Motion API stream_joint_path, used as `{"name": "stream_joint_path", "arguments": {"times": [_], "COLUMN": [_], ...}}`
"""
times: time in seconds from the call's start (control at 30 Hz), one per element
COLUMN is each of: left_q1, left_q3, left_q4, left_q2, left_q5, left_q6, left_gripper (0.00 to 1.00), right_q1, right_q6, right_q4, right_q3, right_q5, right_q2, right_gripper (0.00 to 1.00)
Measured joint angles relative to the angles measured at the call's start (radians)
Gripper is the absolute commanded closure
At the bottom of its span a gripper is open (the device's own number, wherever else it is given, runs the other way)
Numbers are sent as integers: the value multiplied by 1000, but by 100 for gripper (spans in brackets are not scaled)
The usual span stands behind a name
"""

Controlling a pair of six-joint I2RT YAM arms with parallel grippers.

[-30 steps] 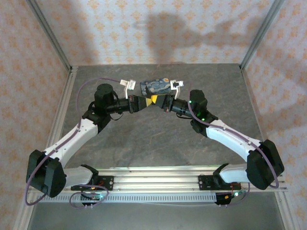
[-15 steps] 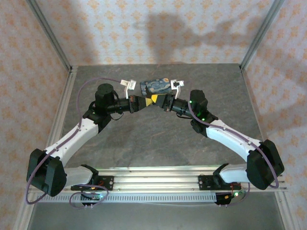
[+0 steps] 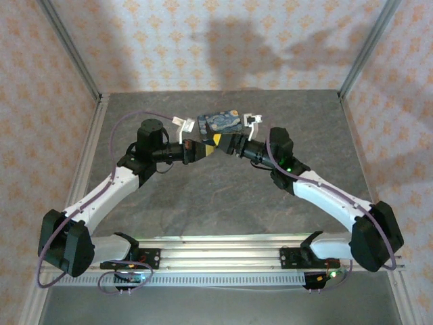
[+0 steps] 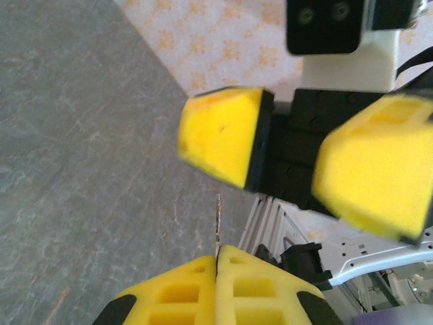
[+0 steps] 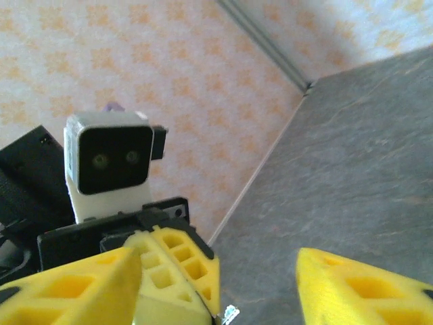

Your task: Unlock the padlock with the key

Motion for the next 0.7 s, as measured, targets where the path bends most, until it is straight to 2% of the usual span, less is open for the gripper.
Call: {"name": "stream_joint_path", "arguments": {"times": [0.1,0.17,0.27,0.33,0.37,0.4,0.57,0.7], "left_q1": [27,49,77,92,99,106,164,203], "left_q3": [0,7,55,92,106,111,128,213], "left_q4": [-43,-90,-201,-253,-271,-284,-348,-391], "left_q2": [4,14,65,112,138,157,262,391], "left_q5": [-35,-84,-174,-225,-253,-277,-430,-528], "left_q6": [21,37,75,91,95,95,82,68], "left_gripper": [100,100,100,100,100,100,100,100], "right_q1": [-23,-46,-101,-140,-156,-168,-177,-177], "right_q6": [-16,-31,-34,-35,-37,-44,-74,-110], "right_q4": [-132,-261,-438,-544,-595,-641,-893,-1035], "right_q3": [39,111,258,376,437,488,755,939], "right_q5": [92,174,267,305,325,342,440,499], "right_q2": [-29,-24,43,140,204,262,589,779], "right_gripper": [25,30,30,25,18,17,20,20]}}
